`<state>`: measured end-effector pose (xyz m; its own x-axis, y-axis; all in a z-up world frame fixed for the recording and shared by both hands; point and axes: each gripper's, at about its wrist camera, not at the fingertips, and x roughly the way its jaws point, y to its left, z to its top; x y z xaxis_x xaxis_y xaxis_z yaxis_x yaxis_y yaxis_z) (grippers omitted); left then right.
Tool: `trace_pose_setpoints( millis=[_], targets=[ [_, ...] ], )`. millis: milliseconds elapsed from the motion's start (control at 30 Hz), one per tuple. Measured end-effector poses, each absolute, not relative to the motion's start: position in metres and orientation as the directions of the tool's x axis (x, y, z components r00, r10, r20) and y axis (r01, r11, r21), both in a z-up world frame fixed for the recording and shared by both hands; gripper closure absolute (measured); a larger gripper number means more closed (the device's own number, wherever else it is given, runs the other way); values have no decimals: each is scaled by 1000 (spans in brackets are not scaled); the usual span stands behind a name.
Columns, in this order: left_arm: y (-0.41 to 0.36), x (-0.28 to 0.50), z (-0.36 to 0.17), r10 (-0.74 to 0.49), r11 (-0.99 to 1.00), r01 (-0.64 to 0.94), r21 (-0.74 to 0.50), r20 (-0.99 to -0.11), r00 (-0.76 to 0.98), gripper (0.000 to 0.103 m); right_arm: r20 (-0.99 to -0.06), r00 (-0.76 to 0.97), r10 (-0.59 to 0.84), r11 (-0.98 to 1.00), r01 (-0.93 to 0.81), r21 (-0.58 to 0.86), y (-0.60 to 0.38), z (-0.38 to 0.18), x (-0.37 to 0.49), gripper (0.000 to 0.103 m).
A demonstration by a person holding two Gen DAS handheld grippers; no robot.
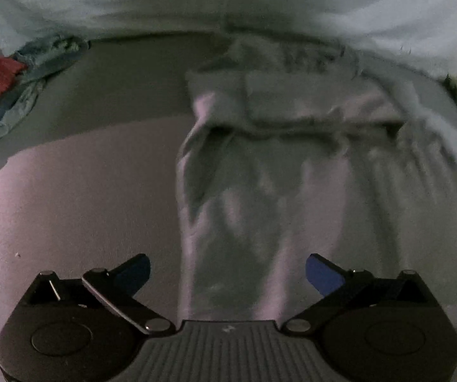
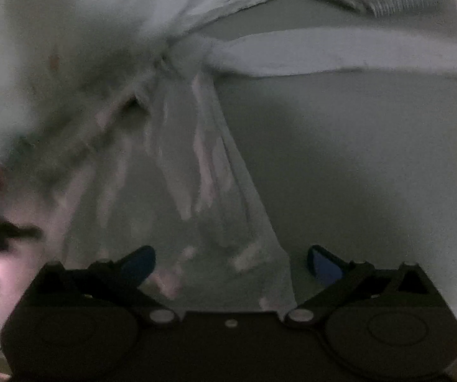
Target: Fold clothes
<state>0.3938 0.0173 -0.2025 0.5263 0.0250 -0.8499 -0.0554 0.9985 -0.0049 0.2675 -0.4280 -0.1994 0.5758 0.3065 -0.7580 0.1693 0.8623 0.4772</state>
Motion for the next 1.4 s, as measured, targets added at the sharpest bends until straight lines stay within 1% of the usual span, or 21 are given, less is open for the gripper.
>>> trace_pose_setpoints(
  millis=[33, 100, 200, 367, 467, 533, 600, 667, 733, 767, 800, 867, 900, 967, 1033, 1067, 1100, 1133, 1300, 1333, 1400],
  targets=[
    [4, 396, -200, 16, 999, -45, -9, -848, 530, 0, -716, 606, 347, 807, 196, 557, -448, -199, 267, 0],
    [-25, 401, -197, 2, 1000, -10, -4, -846, 533, 0, -636, 680, 366, 711, 236, 662, -487, -198, 268, 0],
    [-70, 405, -200, -12, 997, 70, 29, -851, 525, 0, -584, 758, 291, 682, 264, 682, -536, -191, 272, 0],
    [-133, 418, -224, 0, 983, 165, 85, -889, 458, 0, -652, 757, -44, 807, 412, 424, -599, -180, 292, 0],
    [-157, 427, -237, 48, 968, 198, 151, -894, 446, 0, -645, 720, -255, 818, 516, 253, -632, -176, 300, 0],
    [-162, 431, -238, 68, 967, 192, 170, -893, 444, 0, -639, 660, -395, 781, 607, 145, -654, -174, 302, 5],
    [-159, 435, -238, 68, 975, 165, 149, -907, 416, 0, -628, 598, -498, 723, 686, 81, -673, -175, 302, 11],
    [-150, 437, -240, 45, 991, 103, 91, -923, 383, 0, -635, 560, -532, 689, 722, 59, -687, -180, 304, 12],
    [-140, 437, -243, 15, 998, 53, 37, -932, 363, 0, -650, 544, -530, 671, 738, 70, -699, -186, 306, 22],
    [-138, 437, -243, 7, 998, 49, 26, -932, 361, 0, -660, 549, -513, 672, 735, 89, -703, -190, 308, 24],
    [-138, 437, -244, 7, 998, 49, 26, -933, 361, 0, -663, 558, -499, 677, 729, 103, -705, -192, 309, 24],
    [-138, 437, -243, 10, 998, 48, 29, -934, 356, 0, -651, 570, -502, 693, 715, 92, -701, -194, 313, 25],
    [-138, 437, -244, 9, 998, 48, 27, -936, 352, 0, -646, 568, -510, 695, 715, 80, -700, -196, 316, 29],
    [-137, 438, -244, 7, 998, 50, 25, -938, 346, 0, -632, 564, -531, 687, 723, 69, -698, -198, 322, 45],
    [-136, 437, -244, 4, 998, 52, 24, -937, 349, 0, -626, 555, -548, 679, 732, 55, -700, -197, 325, 74],
    [-136, 436, -244, 3, 998, 54, 23, -935, 353, 0, -623, 555, -551, 679, 732, 53, -699, -194, 326, 83],
    [-136, 434, -244, 1, 998, 56, 23, -934, 357, 0, -613, 571, -546, 685, 726, 66, -692, -186, 329, 88],
    [-135, 433, -244, 0, 998, 57, 22, -933, 361, 0, -603, 586, -542, 691, 719, 78, -685, -177, 332, 90],
    [-130, 434, -245, -20, 998, 69, 6, -930, 367, 0, -548, 658, -516, 719, 681, 140, -650, -136, 347, 92],
    [-126, 434, -244, -35, 998, 67, -11, -927, 375, 0, -536, 672, -511, 725, 672, 152, -643, -127, 350, 92],
    [-110, 438, -239, -101, 995, 44, -91, -918, 383, 0, -509, 703, -497, 739, 650, 177, -625, -109, 358, 92]
  ],
)
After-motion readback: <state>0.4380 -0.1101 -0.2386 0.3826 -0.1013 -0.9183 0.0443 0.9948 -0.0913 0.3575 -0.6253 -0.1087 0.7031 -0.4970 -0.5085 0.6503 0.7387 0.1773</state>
